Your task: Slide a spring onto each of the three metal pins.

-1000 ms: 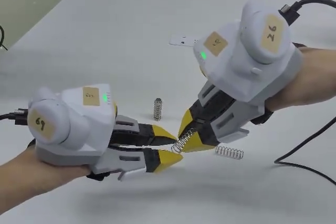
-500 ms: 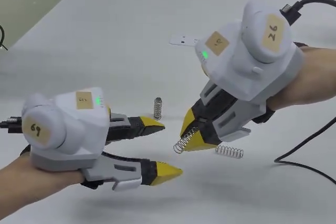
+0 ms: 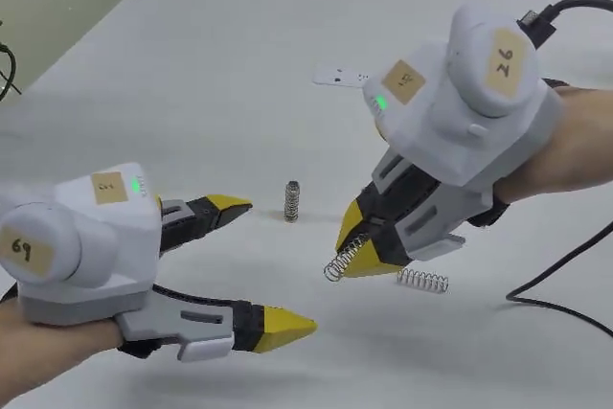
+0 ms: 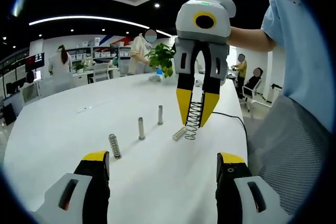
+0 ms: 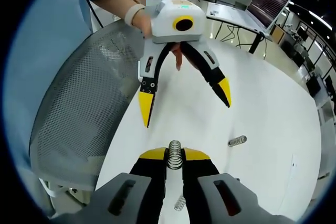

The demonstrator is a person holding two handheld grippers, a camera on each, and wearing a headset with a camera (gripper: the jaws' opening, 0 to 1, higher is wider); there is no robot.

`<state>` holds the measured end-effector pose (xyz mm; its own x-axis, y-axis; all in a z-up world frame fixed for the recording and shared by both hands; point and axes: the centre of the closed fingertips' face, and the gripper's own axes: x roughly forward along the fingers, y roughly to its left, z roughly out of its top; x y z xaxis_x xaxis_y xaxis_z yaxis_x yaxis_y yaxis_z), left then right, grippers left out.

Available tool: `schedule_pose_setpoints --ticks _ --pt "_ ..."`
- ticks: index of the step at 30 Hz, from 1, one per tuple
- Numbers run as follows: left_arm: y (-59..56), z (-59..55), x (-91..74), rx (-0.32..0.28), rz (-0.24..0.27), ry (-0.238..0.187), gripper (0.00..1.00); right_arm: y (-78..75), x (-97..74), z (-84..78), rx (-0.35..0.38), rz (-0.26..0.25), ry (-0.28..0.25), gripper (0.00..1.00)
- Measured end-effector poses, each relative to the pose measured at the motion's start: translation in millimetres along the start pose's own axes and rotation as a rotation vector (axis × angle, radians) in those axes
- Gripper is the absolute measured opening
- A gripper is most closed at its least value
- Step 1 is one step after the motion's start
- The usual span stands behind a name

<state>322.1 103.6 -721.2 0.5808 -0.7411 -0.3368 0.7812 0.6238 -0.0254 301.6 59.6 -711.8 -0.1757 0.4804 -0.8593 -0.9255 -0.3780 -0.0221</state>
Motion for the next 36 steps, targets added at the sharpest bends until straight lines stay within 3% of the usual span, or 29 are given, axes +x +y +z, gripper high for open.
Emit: schedule_pose_setpoints --ticks 9,13,30,36 --pt "20.0 -2.6 -10.7 -0.028 0.083 -0.008 0.98 -2.4 -2.3 -6.1 0.010 -0.002 0.021 0.08" --pt "25.4 -3.2 -15.1 -0.031 0.107 -0.014 0.98 -6.8 -7.0 -9.5 0.015 -0.008 0.033 0.08" --pt "30.8 -7.1 -19.3 -0.034 0.127 -0.018 0.96 -47.6 -29.8 -30.3 0.047 -0.069 0.105 0.08" --pt "32.5 -5.8 -19.1 -0.040 0.133 -0.027 0.96 -54.6 -31.3 -39.7 0.049 -0.075 0.139 0.08"
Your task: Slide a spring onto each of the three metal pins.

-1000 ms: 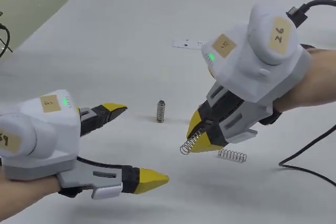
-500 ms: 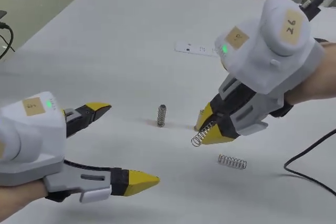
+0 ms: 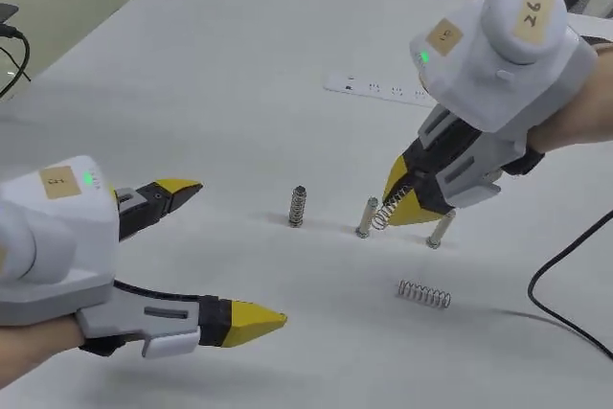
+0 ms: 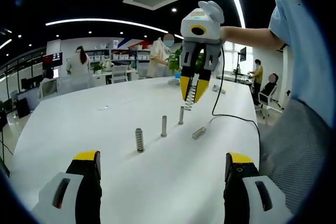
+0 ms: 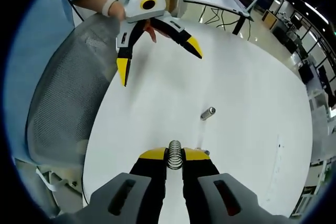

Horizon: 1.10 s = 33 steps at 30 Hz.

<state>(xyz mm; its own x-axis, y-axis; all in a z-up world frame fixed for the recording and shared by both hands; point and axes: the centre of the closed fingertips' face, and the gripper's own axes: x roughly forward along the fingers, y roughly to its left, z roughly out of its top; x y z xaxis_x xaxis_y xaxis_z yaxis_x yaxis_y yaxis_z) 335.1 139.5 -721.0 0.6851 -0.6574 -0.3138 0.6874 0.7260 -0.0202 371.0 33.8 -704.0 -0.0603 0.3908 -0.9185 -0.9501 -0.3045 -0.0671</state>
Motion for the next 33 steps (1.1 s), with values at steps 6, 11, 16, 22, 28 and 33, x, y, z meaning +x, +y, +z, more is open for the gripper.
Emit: schedule_pose_setpoints --ticks 6,11,16,22,28,33 --pt "0.3 0.6 0.8 -0.002 0.003 -0.003 0.98 -9.6 -1.2 -5.5 0.007 -0.008 0.021 0.08" --pt "-0.4 -1.0 1.0 -0.004 -0.003 0.002 0.98 -18.2 -0.7 -8.3 -0.005 -0.015 0.048 0.08" --pt "-1.5 -4.0 1.6 -0.007 -0.009 0.013 0.98 -25.8 2.2 -10.2 -0.016 -0.020 0.067 0.08" --pt "-2.5 -5.4 3.0 -0.007 -0.014 0.017 0.98 -32.5 6.5 -15.9 -0.013 -0.011 0.084 0.08" --pt "-2.2 -6.0 4.0 -0.009 -0.017 0.019 0.98 -38.2 13.1 -24.7 -0.016 -0.005 0.109 0.08" --pt "-1.2 -6.6 4.3 -0.013 -0.018 0.020 0.98 -39.9 16.7 -24.4 -0.017 0.001 0.113 0.08"
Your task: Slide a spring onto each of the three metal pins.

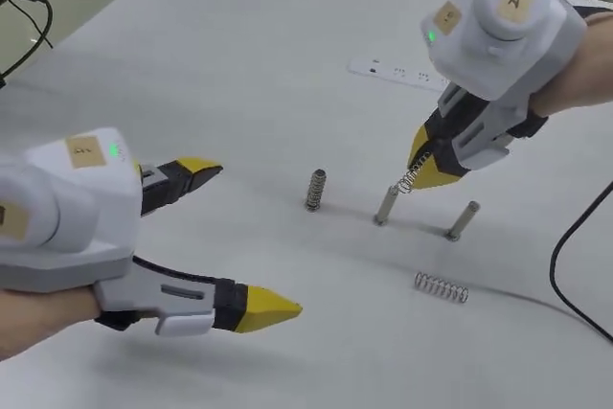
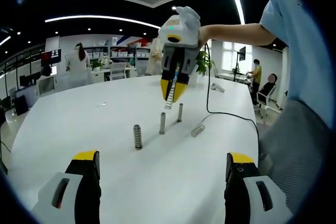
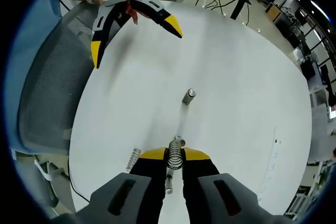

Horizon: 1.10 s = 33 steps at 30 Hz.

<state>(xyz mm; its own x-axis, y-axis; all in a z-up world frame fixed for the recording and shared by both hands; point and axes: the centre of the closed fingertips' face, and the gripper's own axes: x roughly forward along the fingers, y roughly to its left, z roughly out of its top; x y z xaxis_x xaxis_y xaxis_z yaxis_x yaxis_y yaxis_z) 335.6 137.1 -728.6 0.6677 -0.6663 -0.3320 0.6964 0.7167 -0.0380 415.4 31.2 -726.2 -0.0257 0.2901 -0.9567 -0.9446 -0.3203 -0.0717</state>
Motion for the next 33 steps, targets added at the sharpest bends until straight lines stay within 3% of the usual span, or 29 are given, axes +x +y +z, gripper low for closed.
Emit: schedule_pose_setpoints --ticks 33 --pt "-0.9 -5.0 2.0 -0.018 -0.010 0.018 0.97 -15.2 19.4 -7.7 -0.042 0.024 0.051 0.08"
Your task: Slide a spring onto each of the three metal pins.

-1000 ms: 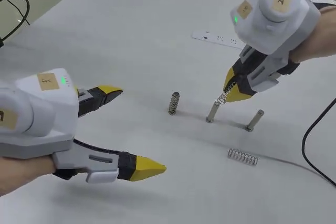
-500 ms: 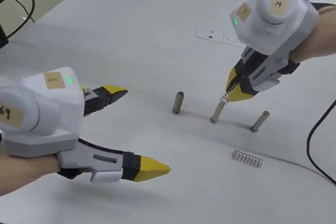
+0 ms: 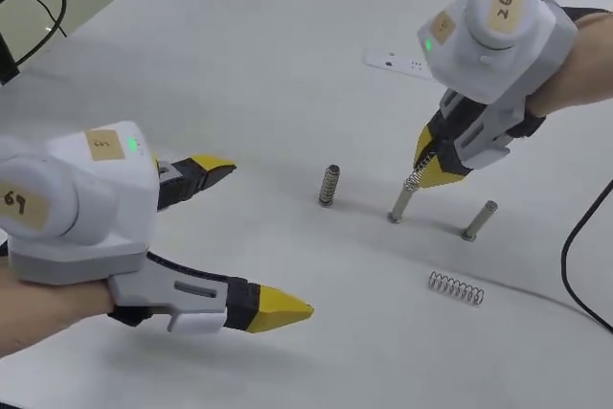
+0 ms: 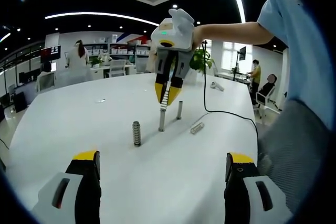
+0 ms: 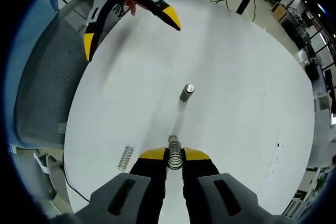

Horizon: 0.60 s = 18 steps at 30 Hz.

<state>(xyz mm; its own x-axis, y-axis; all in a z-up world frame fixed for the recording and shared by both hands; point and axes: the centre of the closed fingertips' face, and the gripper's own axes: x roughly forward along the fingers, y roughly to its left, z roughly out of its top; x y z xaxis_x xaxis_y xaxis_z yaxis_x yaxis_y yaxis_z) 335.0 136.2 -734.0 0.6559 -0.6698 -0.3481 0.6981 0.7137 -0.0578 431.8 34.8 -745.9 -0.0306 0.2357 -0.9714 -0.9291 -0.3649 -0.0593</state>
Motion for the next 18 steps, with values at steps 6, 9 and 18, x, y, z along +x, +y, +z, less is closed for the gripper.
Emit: schedule_pose_setpoints --ticks 6,9,18 --pt "0.7 -0.4 -0.4 -0.004 0.002 0.000 0.97 -0.7 6.4 -1.3 -0.004 0.011 0.007 0.08" --pt "1.5 -0.9 -0.8 -0.004 0.004 0.002 0.97 -0.7 10.6 -0.4 -0.002 0.018 0.007 0.08" --pt "3.3 -1.9 -1.0 -0.012 0.006 0.005 0.96 0.0 19.7 0.3 -0.013 0.038 0.023 0.08"
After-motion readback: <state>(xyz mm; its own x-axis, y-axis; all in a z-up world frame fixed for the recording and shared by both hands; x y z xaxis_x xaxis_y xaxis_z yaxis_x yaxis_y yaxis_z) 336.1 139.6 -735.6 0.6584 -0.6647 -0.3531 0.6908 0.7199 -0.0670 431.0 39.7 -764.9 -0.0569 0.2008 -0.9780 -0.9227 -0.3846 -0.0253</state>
